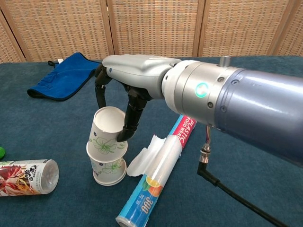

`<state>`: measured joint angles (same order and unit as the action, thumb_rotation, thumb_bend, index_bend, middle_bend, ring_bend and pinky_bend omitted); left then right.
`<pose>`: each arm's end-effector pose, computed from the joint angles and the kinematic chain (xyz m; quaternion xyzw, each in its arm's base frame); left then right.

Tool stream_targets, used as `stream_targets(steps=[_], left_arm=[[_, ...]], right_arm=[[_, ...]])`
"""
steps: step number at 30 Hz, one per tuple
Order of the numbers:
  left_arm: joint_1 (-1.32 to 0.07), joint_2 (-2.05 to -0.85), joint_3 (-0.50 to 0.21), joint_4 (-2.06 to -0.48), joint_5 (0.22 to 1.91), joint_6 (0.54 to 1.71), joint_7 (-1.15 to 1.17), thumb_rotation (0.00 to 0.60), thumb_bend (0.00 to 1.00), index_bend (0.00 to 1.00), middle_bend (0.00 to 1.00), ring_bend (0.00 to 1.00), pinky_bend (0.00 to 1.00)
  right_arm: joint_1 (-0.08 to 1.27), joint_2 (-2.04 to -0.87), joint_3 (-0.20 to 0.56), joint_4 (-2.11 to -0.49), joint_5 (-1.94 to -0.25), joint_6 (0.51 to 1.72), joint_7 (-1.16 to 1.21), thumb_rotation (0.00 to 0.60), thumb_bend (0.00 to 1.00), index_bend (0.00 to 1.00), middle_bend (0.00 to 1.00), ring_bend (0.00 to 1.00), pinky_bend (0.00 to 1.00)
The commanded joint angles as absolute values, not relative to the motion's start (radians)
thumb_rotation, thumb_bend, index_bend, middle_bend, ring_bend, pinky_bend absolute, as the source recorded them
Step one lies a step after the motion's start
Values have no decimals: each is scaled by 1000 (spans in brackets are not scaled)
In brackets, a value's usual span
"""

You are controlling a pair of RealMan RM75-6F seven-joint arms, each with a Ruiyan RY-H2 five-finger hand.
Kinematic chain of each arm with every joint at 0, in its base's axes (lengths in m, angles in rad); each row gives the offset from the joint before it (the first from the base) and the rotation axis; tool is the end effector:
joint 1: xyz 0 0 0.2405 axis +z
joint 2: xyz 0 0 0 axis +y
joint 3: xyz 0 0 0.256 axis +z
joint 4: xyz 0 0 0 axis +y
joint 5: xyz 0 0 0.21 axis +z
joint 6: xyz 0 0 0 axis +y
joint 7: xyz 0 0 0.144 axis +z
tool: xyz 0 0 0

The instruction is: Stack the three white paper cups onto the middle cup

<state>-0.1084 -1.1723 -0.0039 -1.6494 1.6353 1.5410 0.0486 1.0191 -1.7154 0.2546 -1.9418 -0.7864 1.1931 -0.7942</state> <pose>-0.2769 0.1755 0.1340 -0.6272 -0.3594 -0.4356 0.5364 0.0277 -0.2643 -0.0394 0.7758 -0.3595 0.4263 0.2954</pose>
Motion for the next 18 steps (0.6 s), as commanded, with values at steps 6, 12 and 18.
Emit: stream_targets(steps=[6, 12, 18], left_arm=[[-107, -1174, -5, -1650, 1634, 1542, 52, 600, 188, 126, 0, 0, 0], [-109, -1177, -6, -1648, 1630, 1538, 56, 600, 189, 124, 0, 0, 0], [-108, -1176, -8, -1649, 1627, 1539, 55, 600, 188, 124, 0, 0, 0]], right_arm=[[1029, -1738, 256, -1917, -786, 1192, -787, 600, 149, 589, 128, 44, 169], [1027, -1749, 255, -1905, -801, 1196, -770, 600, 141, 484, 65, 41, 167], [1022, -1748, 256, -1913, -808, 1204, -763, 600, 132, 470, 58, 38, 167]])
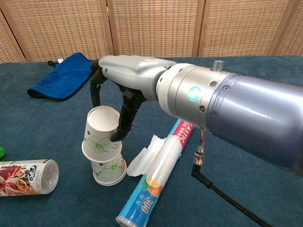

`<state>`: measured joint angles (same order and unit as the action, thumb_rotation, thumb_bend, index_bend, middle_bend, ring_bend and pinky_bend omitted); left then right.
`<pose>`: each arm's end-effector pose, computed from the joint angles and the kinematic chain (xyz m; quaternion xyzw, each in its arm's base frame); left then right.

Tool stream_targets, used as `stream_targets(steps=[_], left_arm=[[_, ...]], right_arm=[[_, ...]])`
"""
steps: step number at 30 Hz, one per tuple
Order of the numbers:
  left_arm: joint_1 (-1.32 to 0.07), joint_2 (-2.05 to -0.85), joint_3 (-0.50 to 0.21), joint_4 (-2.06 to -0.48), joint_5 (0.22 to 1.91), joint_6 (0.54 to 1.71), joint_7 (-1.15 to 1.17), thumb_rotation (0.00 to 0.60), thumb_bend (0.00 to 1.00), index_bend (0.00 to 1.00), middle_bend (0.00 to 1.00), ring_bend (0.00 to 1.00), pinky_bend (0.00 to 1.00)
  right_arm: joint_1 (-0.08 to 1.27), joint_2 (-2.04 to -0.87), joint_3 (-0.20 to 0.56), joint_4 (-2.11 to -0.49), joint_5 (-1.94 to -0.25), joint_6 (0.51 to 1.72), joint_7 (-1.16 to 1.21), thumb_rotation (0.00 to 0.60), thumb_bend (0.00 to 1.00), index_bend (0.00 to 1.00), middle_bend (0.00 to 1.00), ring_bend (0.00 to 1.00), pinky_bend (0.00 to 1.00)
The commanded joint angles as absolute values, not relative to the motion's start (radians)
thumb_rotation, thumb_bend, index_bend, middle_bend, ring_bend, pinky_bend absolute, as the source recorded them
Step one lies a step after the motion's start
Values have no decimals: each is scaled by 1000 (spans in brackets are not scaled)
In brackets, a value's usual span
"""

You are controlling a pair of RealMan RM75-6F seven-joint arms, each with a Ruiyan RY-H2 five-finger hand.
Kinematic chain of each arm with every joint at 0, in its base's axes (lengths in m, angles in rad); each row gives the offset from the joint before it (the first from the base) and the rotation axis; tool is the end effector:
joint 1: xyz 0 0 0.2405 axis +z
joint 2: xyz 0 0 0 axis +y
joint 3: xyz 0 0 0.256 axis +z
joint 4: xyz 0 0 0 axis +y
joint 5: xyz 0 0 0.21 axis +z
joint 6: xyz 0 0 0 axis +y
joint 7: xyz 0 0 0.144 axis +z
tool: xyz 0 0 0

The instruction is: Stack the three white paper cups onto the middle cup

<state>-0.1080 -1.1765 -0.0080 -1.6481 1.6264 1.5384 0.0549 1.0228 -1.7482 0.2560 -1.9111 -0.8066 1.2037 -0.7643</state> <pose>-0.2778 0.1764 0.1334 -0.6251 -0.3600 -0.4335 0.5401 0.0311 -0.2641 -0.0450 0.7673 -0.3663 0.4383 0.2916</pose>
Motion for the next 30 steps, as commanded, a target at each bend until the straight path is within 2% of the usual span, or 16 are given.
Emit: stream_targets(steps=[1, 10, 14, 21, 25, 30], left_arm=[[-108, -1176, -8, -1649, 1627, 1539, 55, 600, 188, 124, 0, 0, 0], [-107, -1174, -9, -1649, 1627, 1540, 51, 600, 188, 124, 0, 0, 0], [-107, -1174, -9, -1649, 1627, 1541, 51, 600, 189, 124, 0, 0, 0], [-107, -1173, -10, -1649, 1626, 1542, 49, 600, 188, 124, 0, 0, 0], [-107, -1175, -13, -1644, 1616, 1538, 48, 600, 189, 122, 0, 0, 0], [-107, -1178, -18, -1640, 1605, 1534, 51, 600, 188, 103, 0, 0, 0]], right_arm=[[1022, -1749, 257, -1915, -810, 1204, -761, 600, 129, 470, 58, 38, 167], [1022, -1755, 255, -1915, -802, 1209, -766, 600, 65, 427, 37, 36, 163], [1022, -1756, 257, -1916, -796, 1209, -765, 600, 58, 368, 18, 35, 159], [1015, -1745, 250, -1921, -805, 1220, -771, 600, 58, 345, 10, 29, 147], [951, -1636, 190, -1963, -848, 1252, -757, 600, 58, 323, 0, 7, 131], [869, -1513, 125, -1986, -927, 1283, -694, 600, 58, 217, 0, 0, 78]])
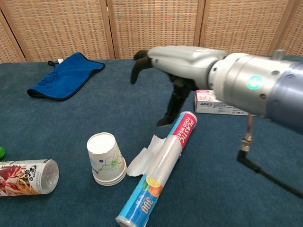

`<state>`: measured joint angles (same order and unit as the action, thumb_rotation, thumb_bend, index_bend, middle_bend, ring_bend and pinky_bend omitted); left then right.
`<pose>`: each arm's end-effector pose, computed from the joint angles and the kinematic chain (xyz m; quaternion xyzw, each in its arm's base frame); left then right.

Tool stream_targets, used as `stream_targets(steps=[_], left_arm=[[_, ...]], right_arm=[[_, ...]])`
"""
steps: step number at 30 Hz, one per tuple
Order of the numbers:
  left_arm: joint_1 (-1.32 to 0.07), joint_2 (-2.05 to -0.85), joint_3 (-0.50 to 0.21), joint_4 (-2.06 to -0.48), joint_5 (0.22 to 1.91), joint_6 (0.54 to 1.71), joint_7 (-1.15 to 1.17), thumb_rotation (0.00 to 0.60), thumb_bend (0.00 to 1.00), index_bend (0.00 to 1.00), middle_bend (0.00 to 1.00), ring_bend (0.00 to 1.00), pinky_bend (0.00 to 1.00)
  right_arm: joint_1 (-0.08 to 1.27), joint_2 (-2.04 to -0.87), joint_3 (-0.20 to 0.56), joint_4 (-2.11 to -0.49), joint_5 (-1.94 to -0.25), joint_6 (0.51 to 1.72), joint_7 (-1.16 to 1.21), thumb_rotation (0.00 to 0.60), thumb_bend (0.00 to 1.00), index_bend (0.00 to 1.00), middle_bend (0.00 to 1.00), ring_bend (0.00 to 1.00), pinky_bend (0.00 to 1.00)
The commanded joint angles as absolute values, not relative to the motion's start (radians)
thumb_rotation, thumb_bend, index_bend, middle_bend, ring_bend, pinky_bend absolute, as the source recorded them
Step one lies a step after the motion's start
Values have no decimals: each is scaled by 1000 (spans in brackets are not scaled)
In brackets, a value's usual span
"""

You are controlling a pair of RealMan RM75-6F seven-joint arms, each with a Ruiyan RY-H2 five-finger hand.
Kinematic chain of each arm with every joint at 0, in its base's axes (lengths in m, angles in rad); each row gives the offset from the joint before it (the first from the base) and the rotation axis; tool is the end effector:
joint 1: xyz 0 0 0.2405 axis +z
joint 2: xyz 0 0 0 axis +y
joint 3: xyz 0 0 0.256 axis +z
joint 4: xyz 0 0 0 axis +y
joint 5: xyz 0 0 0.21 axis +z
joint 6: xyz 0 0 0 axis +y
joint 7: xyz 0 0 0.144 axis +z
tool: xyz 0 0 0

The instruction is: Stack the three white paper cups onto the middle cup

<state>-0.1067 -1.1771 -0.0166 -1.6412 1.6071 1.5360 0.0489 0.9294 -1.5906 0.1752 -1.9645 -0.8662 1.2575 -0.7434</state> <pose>-0.2814 0.1783 0.1354 -0.6186 -0.3632 -0.4311 0.5473 -0.0210 -0.2782 -0.0109 0.7576 -0.3519 0.4169 0.3583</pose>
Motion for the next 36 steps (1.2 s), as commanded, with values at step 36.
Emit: stream_targets(steps=[36], left_arm=[[-85, -1212, -19, -1578, 1565, 1541, 71, 600, 183, 0, 0, 0, 0]], right_arm=[[291, -1295, -80, -1542, -1475, 1624, -102, 600, 58, 102, 0, 0, 0]])
